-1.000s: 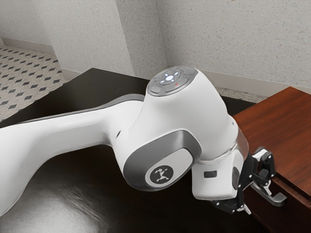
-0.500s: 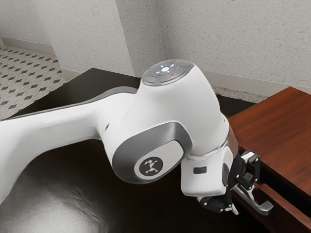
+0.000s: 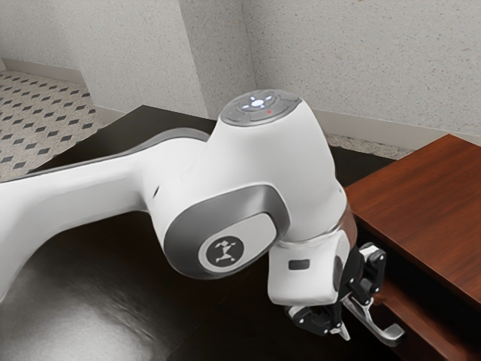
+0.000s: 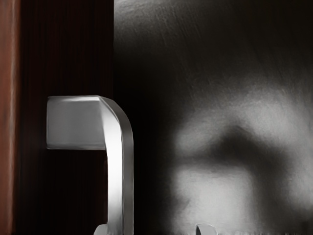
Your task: Pull the drawer handle with one arm to open the drawer
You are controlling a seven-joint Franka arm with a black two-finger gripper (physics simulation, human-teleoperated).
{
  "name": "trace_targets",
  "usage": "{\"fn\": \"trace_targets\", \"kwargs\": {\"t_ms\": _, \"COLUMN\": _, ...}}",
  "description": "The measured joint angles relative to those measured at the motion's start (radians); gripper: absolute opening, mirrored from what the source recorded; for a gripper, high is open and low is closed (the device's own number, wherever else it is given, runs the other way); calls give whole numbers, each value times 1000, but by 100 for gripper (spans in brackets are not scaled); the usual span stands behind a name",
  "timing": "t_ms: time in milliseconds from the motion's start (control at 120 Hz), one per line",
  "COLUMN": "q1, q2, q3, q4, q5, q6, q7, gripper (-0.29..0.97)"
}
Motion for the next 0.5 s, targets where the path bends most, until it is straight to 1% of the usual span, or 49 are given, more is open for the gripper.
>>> {"fn": "trace_targets", "kwargs": {"t_ms": 275, "q1": 3, "q2": -20, "q3": -1, "q4": 0, "q5": 0, "q6": -40, "q7": -13, "gripper": 4}}
{"fn": "trace_targets", "kwargs": {"t_ms": 500, "q1": 3, "q2": -60, "q3": -1, "q4": -30, "q5": 5, "q6": -68, "q7": -25, "gripper": 1}}
